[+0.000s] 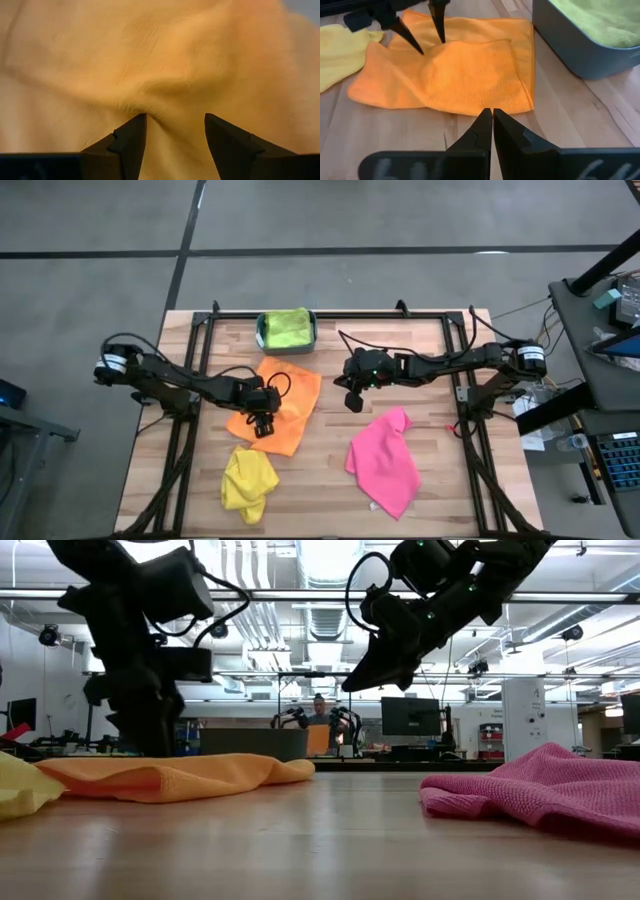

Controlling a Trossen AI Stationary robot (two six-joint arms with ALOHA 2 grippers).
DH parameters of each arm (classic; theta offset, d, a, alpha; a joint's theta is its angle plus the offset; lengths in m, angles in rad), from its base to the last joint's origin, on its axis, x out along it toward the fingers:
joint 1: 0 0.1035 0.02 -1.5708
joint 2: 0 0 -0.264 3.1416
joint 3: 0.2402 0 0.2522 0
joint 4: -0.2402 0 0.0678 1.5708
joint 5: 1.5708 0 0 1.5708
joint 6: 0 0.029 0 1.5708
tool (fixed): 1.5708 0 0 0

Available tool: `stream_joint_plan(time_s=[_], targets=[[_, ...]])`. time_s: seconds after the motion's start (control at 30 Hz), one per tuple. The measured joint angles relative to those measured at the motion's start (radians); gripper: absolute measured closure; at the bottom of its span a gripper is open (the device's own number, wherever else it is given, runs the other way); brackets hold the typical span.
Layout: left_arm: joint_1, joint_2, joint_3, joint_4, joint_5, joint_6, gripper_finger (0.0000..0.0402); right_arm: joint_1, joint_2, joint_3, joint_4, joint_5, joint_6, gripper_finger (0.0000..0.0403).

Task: Fold microfiber towels
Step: Fold the orange towel

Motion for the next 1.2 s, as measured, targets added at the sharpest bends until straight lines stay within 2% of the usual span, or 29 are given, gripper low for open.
stream_joint_plan(time_s=[0.13, 0.33, 0.43, 0.57, 0.73, 0.93, 1.2], targets=[[0.0, 0.001, -0.001, 0.015, 0.042, 0.018, 0.0217, 0.0, 0.0, 0.0, 0.009, 0.0, -0.004, 0.0394], [0.0, -0.013, -0.001, 0.07, 0.041, 0.038, 0.0217, 0.0, 0.0, 0.0, 0.009, 0.0, -0.006, 0.0394], [0.0, -0.004, -0.002, 0.111, 0.041, 0.061, 0.023, 0.0, 0.0, 0.0, 0.009, 0.0, -0.006, 0.0394], [0.0, 0.015, -0.001, 0.124, 0.039, 0.094, 0.0279, 0.0, 0.0, -0.001, 0.012, 0.0, -0.005, 0.0394], [-0.001, 0.015, 0.0, 0.153, 0.037, 0.147, 0.0384, 0.002, 0.006, -0.001, 0.024, -0.024, -0.008, 0.0386], [-0.015, 0.015, 0.029, 0.164, 0.05, 0.201, 0.0399, 0.007, 0.114, 0.034, 0.159, -0.146, -0.055, 0.0324], [-0.033, 0.014, 0.026, 0.189, 0.081, 0.205, 0.0401, -0.025, 0.334, 0.259, 0.142, -0.161, -0.228, 0.0223]])
